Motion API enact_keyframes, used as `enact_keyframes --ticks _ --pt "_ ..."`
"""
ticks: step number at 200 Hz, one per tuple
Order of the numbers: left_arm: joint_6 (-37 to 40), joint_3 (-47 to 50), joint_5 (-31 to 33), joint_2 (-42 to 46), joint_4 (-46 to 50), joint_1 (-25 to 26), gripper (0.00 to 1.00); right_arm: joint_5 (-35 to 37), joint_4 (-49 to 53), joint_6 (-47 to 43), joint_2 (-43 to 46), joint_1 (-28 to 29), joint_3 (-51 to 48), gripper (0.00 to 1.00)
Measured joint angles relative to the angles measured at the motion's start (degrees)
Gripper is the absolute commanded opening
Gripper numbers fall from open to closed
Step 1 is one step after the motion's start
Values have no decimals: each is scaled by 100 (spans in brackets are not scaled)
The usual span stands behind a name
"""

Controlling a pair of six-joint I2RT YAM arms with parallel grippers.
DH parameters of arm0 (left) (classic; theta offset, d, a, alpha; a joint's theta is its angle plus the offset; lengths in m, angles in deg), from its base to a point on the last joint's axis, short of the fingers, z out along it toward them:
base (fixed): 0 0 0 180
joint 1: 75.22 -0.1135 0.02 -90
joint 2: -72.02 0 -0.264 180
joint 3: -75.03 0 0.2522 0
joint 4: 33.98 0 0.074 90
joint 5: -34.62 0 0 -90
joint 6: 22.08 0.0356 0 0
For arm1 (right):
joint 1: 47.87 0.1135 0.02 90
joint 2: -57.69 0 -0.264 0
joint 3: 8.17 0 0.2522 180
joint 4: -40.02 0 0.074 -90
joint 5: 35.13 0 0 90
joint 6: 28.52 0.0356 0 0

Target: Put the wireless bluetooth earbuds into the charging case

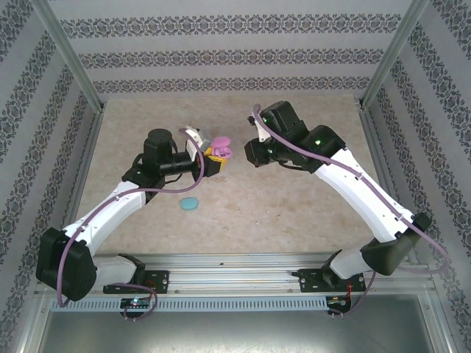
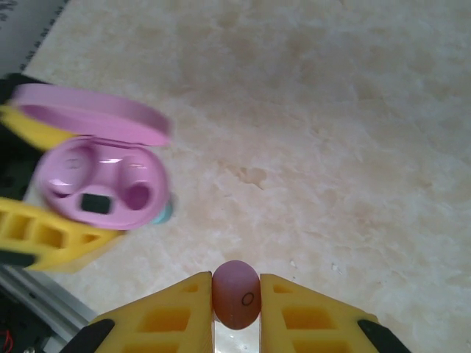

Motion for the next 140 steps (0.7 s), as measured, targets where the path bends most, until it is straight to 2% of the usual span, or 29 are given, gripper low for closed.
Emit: enact_keyframes --ticks 41,140 --pt "-140 -15 -146 -9 -146 0 15 109 0 -315 -184 372 479 18" --pt "-339 -13 -297 -7 -243 0 15 109 271 -901 -960 400 1117 18"
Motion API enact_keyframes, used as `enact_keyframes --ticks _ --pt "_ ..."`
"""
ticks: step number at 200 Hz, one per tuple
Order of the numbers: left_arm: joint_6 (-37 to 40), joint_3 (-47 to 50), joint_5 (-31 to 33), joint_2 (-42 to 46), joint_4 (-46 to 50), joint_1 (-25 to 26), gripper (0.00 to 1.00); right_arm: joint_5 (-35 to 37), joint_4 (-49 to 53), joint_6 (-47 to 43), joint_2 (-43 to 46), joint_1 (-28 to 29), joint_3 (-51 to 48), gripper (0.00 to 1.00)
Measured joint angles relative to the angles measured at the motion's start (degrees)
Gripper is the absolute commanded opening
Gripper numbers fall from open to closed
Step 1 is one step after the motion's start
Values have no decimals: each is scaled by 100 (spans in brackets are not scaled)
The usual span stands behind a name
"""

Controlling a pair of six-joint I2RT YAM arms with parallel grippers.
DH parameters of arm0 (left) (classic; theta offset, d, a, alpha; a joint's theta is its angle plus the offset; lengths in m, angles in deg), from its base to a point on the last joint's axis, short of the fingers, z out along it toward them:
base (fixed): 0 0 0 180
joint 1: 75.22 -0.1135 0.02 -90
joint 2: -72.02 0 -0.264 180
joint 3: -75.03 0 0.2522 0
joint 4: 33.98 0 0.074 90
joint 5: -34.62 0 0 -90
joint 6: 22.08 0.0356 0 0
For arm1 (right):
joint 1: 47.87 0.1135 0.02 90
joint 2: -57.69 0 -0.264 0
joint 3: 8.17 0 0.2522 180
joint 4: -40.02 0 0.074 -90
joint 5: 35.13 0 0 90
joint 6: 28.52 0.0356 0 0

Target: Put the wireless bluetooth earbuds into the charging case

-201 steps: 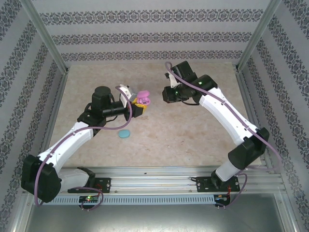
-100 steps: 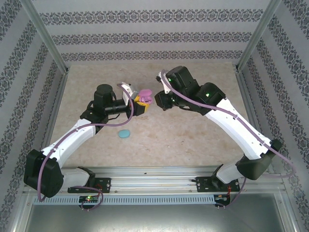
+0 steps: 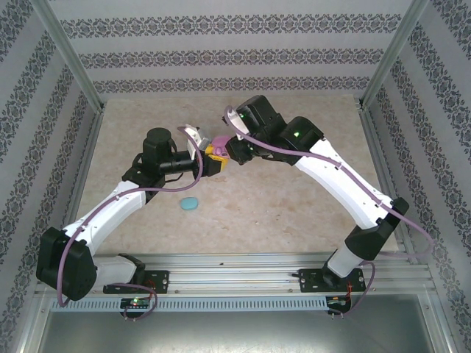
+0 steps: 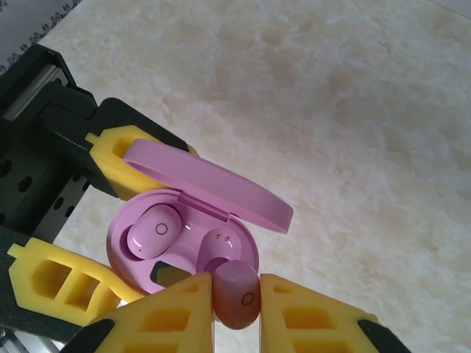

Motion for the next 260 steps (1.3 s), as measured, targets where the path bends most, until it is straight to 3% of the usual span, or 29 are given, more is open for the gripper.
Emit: enact_keyframes --ticks 115,260 --pt "-48 13 -20 0 4 0 15 -28 221 -376 -310 0 254 19" --pt "-48 13 -107 2 22 0 15 -483 527 -568 -503 -7 599 33"
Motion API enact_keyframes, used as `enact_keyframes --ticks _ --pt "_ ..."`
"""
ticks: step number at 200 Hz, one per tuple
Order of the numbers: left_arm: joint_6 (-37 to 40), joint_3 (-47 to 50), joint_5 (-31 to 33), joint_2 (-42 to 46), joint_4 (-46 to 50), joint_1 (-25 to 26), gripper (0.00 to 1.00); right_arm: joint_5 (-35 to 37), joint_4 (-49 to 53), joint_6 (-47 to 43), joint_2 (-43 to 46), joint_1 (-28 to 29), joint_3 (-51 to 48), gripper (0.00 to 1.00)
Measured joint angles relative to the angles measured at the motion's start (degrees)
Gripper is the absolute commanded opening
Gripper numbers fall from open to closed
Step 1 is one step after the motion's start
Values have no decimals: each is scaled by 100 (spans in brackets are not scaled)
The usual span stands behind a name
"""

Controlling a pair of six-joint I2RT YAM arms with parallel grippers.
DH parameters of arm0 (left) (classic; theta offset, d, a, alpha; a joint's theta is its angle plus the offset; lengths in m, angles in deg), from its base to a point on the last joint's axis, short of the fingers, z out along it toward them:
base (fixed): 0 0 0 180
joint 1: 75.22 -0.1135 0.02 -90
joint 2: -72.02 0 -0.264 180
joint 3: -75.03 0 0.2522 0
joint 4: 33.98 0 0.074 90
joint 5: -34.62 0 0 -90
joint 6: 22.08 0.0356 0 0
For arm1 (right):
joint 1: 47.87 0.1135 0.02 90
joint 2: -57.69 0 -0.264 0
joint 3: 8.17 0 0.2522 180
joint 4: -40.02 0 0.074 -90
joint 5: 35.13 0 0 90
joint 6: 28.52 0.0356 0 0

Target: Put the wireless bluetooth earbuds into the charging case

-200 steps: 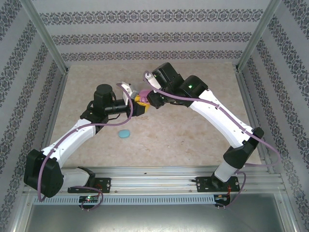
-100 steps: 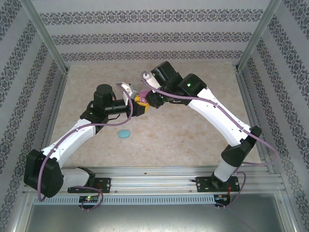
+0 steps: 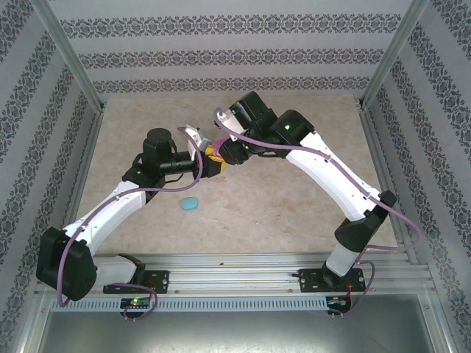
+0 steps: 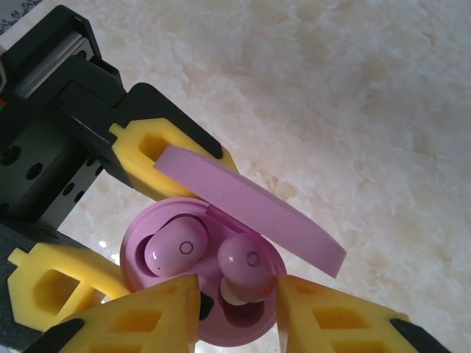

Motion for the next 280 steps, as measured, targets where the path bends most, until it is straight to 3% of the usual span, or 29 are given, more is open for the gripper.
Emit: enact_keyframes --ticks 89,147,192,219,280 --pt "0 0 2 0 -2 0 15 -483 44 240 -9 -190 17 36" --pt "0 0 4 0 -2 0 15 -977 -264 765 144 -601 -328 36" --pt "-17 0 0 2 -17 0 15 -1478 -1023 1482 787 -1078 -1032 37" --pt "-61 0 -28 2 -26 2 15 -1792 -1766 2120 1156 -1596 -1578 43" --pt "-214 -55 -160 -20 -70 72 15 -2566 -2680 2918 511 -1794 -1604 50"
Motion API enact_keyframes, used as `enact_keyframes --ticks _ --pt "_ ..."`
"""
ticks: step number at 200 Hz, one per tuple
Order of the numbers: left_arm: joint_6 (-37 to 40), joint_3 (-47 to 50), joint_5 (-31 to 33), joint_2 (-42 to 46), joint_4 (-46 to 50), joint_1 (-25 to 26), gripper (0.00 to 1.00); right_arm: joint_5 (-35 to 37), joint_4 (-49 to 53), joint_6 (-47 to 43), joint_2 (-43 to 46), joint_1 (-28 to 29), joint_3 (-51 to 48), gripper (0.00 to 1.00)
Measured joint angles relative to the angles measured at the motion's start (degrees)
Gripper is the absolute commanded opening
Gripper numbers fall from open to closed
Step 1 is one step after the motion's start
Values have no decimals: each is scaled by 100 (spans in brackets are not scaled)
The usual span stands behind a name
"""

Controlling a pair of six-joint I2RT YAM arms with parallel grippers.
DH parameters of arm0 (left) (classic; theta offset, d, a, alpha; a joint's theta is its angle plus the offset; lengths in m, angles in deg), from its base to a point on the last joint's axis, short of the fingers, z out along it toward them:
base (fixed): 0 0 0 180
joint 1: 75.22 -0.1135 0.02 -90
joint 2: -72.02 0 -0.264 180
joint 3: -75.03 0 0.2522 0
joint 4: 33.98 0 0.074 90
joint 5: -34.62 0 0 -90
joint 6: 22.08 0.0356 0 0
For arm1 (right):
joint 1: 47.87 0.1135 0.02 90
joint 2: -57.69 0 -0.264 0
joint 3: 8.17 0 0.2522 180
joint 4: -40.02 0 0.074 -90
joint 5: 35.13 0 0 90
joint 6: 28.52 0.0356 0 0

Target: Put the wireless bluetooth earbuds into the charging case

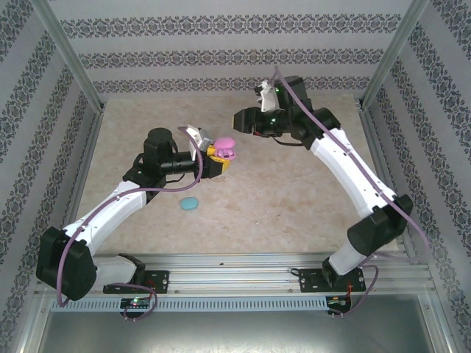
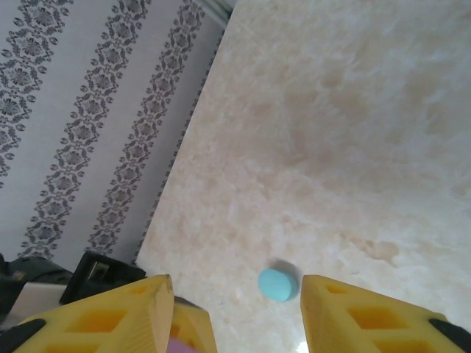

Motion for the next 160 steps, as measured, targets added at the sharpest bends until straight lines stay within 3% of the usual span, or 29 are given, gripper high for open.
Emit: enact_keyframes --ticks 30,88,160 --pt "-214 -146 -11 -120 -164 0 15 -249 -76 195 -166 0 -66 52" --pt "-782 -254 15 -431 -660 0 15 -514 -501 551 297 0 -828 54" --pt "-1331 -315 57 -686 -1001 2 15 -769 -1711 1502 581 -2 -1668 52"
